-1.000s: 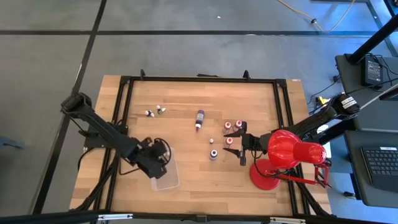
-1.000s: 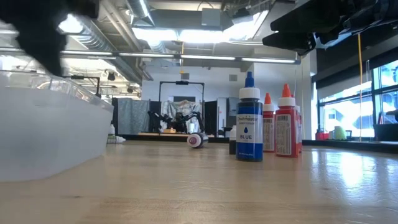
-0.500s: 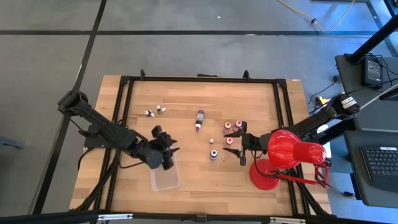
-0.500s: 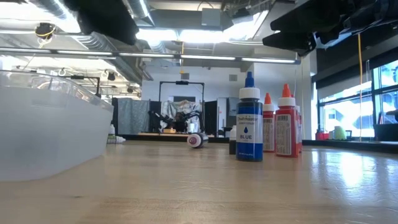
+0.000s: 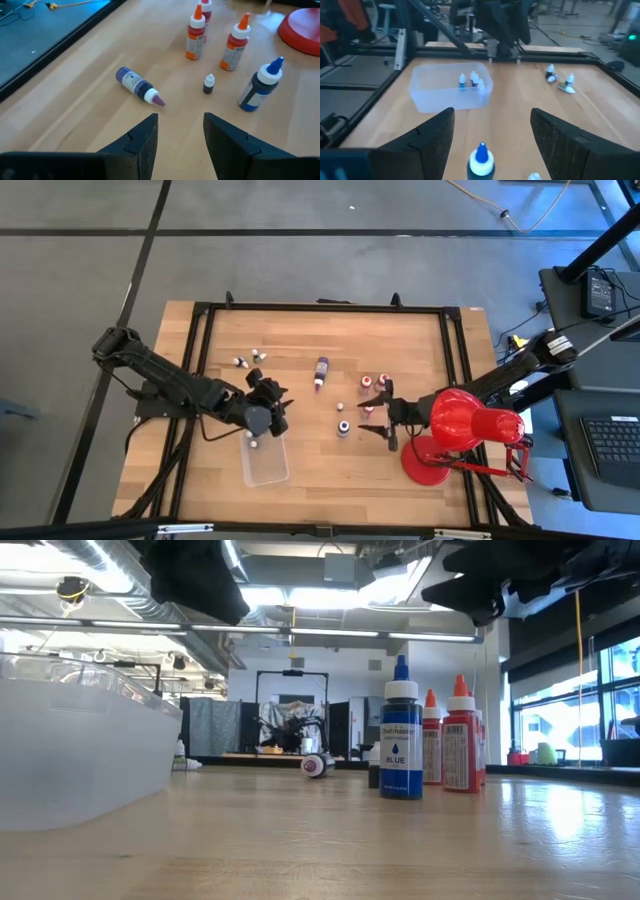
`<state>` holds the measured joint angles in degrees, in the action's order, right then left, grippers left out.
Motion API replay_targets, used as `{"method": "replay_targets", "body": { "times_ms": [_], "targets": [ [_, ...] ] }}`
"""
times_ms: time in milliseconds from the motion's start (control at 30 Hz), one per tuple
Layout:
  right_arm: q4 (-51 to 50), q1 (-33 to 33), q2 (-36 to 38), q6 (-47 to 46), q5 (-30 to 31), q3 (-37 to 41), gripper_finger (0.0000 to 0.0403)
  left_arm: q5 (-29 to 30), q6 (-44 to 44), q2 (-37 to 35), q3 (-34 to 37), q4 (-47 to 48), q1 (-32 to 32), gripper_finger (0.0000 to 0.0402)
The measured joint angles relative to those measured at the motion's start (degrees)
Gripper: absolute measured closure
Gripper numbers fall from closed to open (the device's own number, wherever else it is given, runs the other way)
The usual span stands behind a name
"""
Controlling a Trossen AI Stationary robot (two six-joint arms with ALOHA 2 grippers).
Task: Pick & Place food coloring
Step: Put the large blue food coloring bottle into the bin
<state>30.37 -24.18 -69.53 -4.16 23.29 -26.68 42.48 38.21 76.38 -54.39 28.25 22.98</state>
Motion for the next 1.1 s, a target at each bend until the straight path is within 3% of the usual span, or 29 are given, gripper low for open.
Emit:
{"method": "replay_targets", "body": {
  "times_ms": [333,833,1100],
  "targets": [
    [-0.62,0.02,-10.02,-1.4,3.62,-5.47,0.0138,-0.07,-0.7,0.0,0.0,0.23,0.02,0.0248],
    [-33.1,0.02,-20.87,-13.34,3.71,-23.31,0.0138,-0.12,-2.52,0.04,0.01,0.22,0.07,0.0248],
    [-34.69,0.02,-23.77,-17.02,3.69,-23.91,0.0139,-0.11,-2.5,0.07,0.02,0.16,0.07,0.0248]
  ]
}}
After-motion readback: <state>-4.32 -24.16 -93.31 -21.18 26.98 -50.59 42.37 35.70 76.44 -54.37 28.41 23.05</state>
